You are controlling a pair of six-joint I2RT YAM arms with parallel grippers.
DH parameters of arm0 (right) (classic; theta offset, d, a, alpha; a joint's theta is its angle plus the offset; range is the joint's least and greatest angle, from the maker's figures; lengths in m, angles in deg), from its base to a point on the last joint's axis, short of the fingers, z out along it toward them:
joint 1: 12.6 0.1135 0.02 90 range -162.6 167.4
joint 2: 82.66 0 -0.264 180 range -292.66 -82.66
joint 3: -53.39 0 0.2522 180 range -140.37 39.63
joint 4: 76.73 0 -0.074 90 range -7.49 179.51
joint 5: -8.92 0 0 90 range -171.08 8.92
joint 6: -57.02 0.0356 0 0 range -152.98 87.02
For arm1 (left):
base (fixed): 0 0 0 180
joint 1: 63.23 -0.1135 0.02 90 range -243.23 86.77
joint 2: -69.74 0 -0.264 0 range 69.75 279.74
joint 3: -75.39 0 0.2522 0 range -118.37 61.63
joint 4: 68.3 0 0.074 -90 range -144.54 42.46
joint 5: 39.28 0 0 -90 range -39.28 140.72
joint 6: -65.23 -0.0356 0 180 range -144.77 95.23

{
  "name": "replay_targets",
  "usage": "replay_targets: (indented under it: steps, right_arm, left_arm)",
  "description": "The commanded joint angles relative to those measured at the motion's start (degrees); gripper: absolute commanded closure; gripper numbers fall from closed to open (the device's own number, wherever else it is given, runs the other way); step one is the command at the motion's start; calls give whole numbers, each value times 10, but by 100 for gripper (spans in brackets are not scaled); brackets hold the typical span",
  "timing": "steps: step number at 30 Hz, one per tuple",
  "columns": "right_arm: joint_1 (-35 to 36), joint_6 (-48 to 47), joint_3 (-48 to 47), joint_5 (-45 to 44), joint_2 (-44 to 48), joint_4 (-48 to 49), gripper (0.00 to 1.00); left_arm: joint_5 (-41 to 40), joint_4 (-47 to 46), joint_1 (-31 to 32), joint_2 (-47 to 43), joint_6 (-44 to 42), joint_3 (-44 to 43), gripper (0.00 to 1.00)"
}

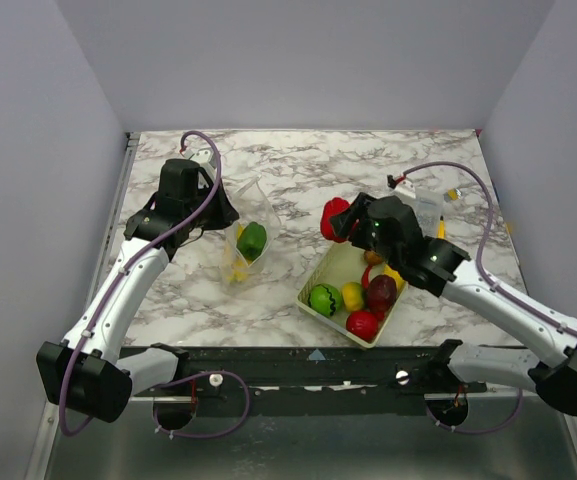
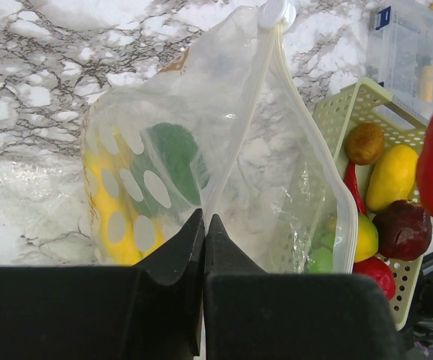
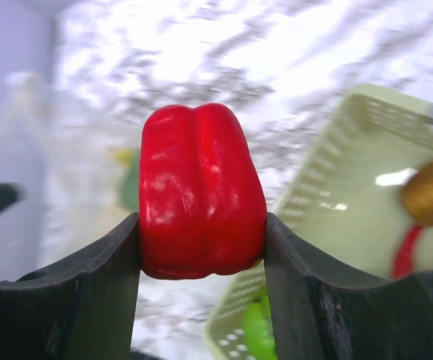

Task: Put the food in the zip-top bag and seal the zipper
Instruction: Place the fake vegetable in the zipper food storage bag.

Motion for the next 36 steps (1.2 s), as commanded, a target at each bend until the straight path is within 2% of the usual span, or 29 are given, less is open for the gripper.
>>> replay_targets:
  steps: [1, 4, 9, 15, 23, 29, 36]
  right_arm:
    - [-3, 11, 40, 154, 52, 203, 86]
    - [-3, 28, 29, 238, 37, 286, 87]
    - [-3, 61, -31, 372, -36, 331, 88]
    - [-1, 128, -65, 442, -120, 354, 88]
    - [24, 149, -96, 351, -165, 247, 88]
    - [68, 180, -134, 224, -177, 117, 89]
    - [93, 192, -189, 187, -227, 13, 89]
  left_arm:
    - [15, -11, 2, -1, 2, -1, 100]
    - [14, -11, 1, -2, 2, 0, 100]
    - [13, -11, 1, -2, 2, 0, 100]
    - [12, -11, 1, -3, 1, -1, 100]
    - [10, -11, 1, -3, 1, -1, 100]
    - [8, -11, 1, -3, 1, -1, 100]
    - [6, -11, 1, -1, 1, -1, 100]
